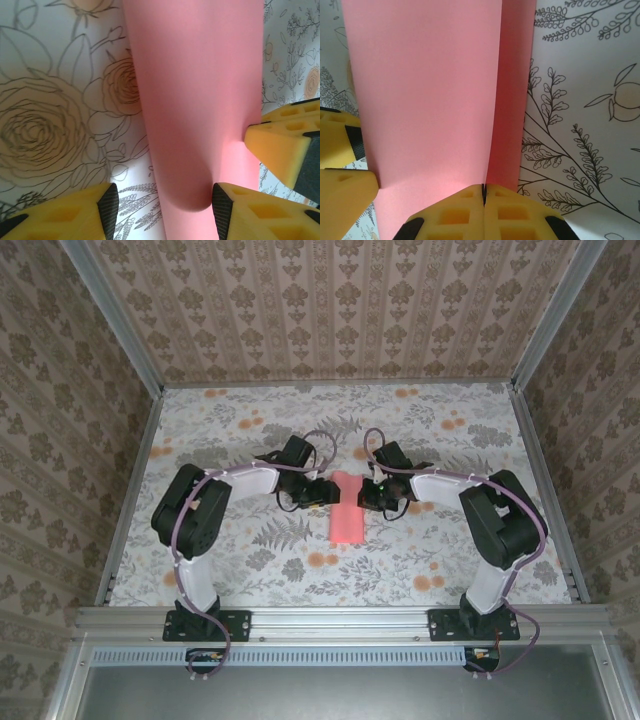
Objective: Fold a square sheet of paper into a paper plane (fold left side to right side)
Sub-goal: First fold in half a square sheet of paper at the center of the table.
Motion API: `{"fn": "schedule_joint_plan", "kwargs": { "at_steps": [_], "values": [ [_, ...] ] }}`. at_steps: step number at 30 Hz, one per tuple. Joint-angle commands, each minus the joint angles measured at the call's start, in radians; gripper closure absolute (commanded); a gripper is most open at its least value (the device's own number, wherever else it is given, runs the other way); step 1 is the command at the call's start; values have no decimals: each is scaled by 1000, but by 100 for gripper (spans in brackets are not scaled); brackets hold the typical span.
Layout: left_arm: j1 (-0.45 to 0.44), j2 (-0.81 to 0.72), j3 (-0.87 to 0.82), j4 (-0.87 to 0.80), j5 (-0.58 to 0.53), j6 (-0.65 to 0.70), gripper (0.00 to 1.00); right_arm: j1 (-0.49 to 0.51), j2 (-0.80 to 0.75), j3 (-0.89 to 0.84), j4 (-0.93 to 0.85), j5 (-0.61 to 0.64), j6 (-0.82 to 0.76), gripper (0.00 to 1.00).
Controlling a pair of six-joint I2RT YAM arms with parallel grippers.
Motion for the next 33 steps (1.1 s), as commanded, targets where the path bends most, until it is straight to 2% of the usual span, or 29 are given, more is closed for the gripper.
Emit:
{"fn": "schedule_joint_plan", "kwargs": {
  "at_steps": [1,10,22,33],
  "values": [
    [-11,26,37,-22,-8,-13,45,6,16,14,-32,15,-13,99],
    [-28,52,58,-55,-29,-15,46,6,23,14,-39,19,-18,98],
    [-46,86,92,-122,-72,-6,52,6,20,15,-42,26,-20,91],
    [-65,119,116,-157,-94,-7,54,5,-55,3,-41,68,-18,71]
  ]
}}
